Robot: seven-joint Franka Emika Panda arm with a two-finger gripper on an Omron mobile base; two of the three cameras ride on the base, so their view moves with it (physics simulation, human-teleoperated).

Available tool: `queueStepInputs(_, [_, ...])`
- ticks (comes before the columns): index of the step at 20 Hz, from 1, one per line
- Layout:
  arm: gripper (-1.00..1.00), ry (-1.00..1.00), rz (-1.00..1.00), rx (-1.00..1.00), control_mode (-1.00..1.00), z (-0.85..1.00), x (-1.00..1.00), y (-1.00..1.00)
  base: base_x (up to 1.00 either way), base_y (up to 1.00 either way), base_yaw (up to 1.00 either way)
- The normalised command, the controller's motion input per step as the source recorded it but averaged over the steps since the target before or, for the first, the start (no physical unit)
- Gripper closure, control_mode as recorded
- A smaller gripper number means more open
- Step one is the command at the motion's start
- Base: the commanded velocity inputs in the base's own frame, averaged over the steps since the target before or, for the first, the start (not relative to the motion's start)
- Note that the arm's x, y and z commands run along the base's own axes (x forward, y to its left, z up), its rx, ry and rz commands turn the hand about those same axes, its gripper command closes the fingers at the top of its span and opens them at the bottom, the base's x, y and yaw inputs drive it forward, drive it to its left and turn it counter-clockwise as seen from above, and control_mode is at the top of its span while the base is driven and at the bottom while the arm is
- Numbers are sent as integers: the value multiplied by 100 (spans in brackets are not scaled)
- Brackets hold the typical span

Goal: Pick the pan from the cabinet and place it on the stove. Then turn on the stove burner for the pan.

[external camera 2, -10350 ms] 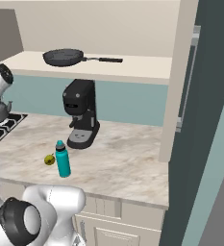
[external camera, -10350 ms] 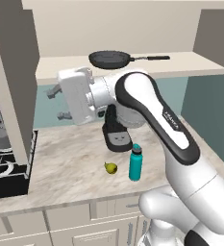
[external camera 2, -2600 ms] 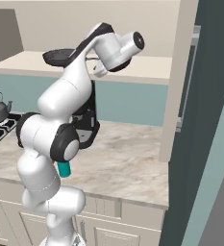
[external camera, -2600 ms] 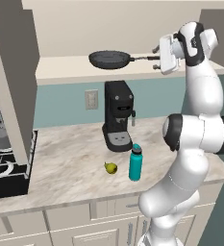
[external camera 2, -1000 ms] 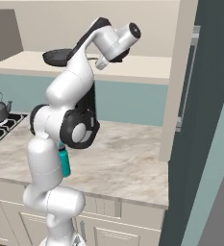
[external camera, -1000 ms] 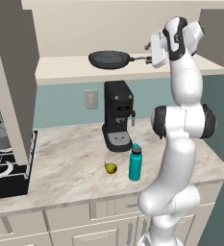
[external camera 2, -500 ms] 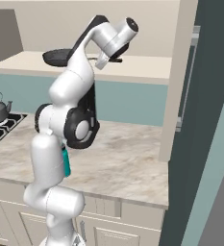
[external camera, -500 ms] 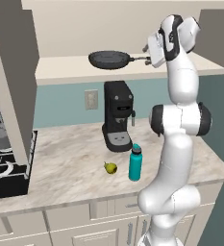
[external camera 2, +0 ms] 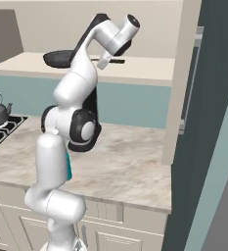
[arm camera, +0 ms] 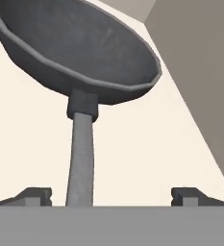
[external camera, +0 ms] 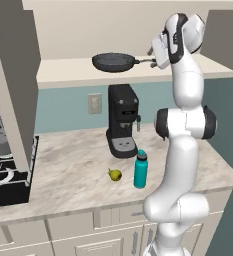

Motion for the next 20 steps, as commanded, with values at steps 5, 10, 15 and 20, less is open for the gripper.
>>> queueStepInputs(5, [-100,3,0,-2,-100,-35,15,0,0,0,0])
queueStepInputs(10, [-100,1,0,-1,-100,-37,5,0,0,0,0])
queueStepInputs(15, [-100,0,0,0,-100,-37,3,0,0,0,0])
queueStepInputs(20, [-100,1,0,0,-100,-37,2,0,0,0,0])
